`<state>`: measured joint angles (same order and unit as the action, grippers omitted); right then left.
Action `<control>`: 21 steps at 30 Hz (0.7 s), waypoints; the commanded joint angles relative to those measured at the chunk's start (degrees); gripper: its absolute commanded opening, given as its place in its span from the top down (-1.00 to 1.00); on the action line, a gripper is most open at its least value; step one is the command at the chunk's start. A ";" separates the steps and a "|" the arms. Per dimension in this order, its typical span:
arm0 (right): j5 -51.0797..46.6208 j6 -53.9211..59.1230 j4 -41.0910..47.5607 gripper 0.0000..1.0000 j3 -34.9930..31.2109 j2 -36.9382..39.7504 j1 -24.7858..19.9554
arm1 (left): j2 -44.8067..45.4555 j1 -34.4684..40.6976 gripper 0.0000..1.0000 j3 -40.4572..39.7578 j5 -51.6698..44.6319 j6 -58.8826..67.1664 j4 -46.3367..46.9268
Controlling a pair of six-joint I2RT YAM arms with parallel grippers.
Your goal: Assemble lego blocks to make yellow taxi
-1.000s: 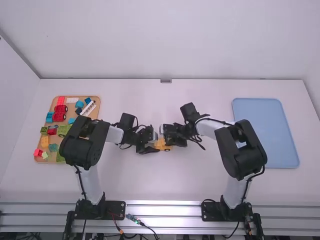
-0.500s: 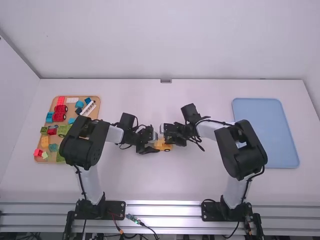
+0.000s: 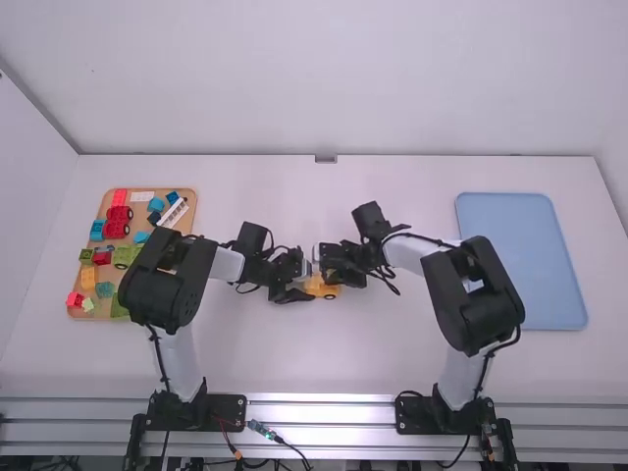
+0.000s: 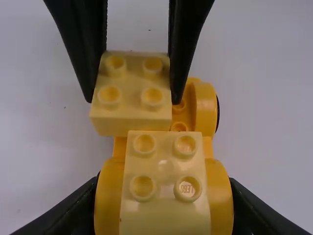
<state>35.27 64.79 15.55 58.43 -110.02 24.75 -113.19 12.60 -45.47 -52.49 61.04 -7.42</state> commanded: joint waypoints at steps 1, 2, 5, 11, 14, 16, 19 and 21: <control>-0.83 -0.76 1.22 0.96 -0.44 -0.36 1.42 | -0.60 -0.28 -0.22 -0.96 0.74 -1.44 -0.50; -0.76 -0.74 1.42 0.96 -0.24 -0.29 1.38 | -0.60 -0.28 -0.21 -0.96 1.09 -1.44 -0.31; -0.63 -1.22 0.98 0.99 -0.15 0.41 0.83 | -0.60 -0.28 -0.20 -0.96 0.90 -1.42 -0.07; -0.68 -2.03 0.35 1.00 -0.39 3.01 0.26 | -0.60 -0.28 -0.20 -0.96 0.92 -1.27 0.02; -0.81 -2.05 -0.31 1.00 -1.01 3.77 0.26 | -0.60 -0.28 -0.20 -0.96 0.94 -1.42 0.07; -0.59 -2.05 -0.57 1.00 -1.09 3.77 0.26 | -0.60 -0.28 -0.19 -0.96 0.92 -1.38 0.22; -0.83 -2.08 -1.90 1.00 -1.07 4.10 0.11 | -0.60 -0.26 -0.19 -0.96 0.92 -1.25 0.26; -0.13 -2.01 -1.73 1.00 -1.07 4.82 -0.48 | -0.60 -0.26 -0.19 -0.96 0.92 -1.25 0.26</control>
<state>34.20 63.13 13.56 57.98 -107.61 24.56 -113.21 12.60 -45.78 -51.94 59.96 -7.55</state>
